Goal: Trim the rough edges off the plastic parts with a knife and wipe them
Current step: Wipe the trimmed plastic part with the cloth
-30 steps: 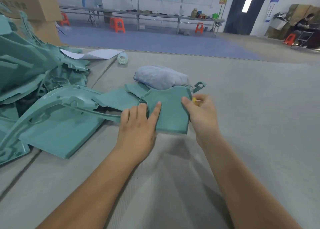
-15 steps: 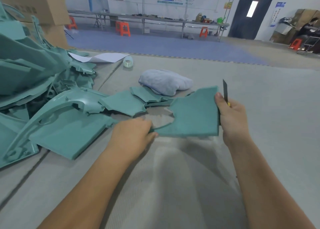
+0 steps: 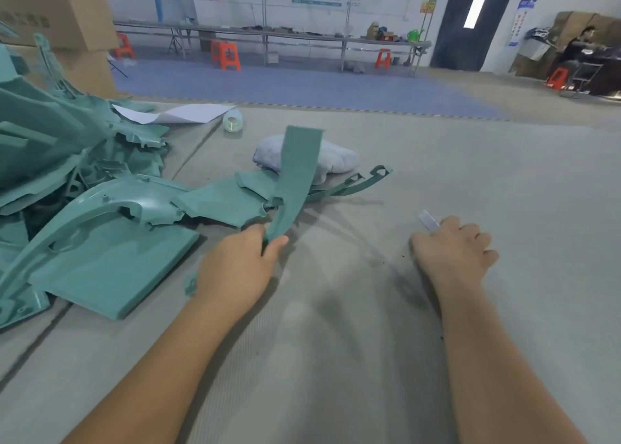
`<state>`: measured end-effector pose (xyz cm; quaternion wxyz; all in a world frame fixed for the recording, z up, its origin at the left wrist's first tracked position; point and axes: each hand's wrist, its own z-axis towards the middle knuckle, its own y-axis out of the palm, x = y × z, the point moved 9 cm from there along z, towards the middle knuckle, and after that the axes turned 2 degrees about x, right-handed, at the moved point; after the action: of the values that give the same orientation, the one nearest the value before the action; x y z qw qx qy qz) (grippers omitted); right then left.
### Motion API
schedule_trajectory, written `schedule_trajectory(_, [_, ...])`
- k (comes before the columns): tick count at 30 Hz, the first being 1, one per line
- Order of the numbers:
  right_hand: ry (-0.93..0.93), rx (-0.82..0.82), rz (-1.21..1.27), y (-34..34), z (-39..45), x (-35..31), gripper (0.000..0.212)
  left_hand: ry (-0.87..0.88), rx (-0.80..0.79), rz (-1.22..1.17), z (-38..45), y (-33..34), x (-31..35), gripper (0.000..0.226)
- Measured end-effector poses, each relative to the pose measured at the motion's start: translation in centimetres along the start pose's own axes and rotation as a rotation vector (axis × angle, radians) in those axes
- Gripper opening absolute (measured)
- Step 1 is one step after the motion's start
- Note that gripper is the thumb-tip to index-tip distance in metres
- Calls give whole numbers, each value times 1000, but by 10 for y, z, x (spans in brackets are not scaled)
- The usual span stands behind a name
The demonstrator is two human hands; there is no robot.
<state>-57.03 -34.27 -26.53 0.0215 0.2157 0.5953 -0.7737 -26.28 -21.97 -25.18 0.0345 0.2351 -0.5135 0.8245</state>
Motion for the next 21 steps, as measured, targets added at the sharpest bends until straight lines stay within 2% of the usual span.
schedule_trajectory(2, [-38,105,10,-10,-3,-6,48,-61,-8,-61,2,3,-9,37])
schedule_trajectory(5, [-120,303,165,-37,-10,-21,60,-139,-29,-143,9,7,-23,31])
schedule_trajectory(7, [-250,416,288,-57,-24,-47,60,-178,-50,-176,13,11,-29,25])
schedule_trajectory(9, [-468,468,377,-73,-44,-90,53,-223,-60,-221,15,14,-35,20])
schedule_trajectory(12, [-788,369,345,-71,-67,-167,46,-268,-42,-244,16,16,-41,24])
schedule_trajectory(14, [-861,188,290,-53,-63,-211,48,-255,3,-185,16,14,-42,29])
schedule_trajectory(16, [-728,-48,354,-24,-40,-236,51,-237,47,-147,15,11,-40,32])
schedule_trajectory(18, [-433,-297,525,11,-12,-243,56,-225,63,-142,16,9,-39,33])
schedule_trajectory(19, [-273,-377,604,29,1,-240,59,-225,64,-140,16,9,-39,34])
schedule_trajectory(21, [-16,-434,702,60,16,-229,68,-231,59,-151,17,10,-40,34])
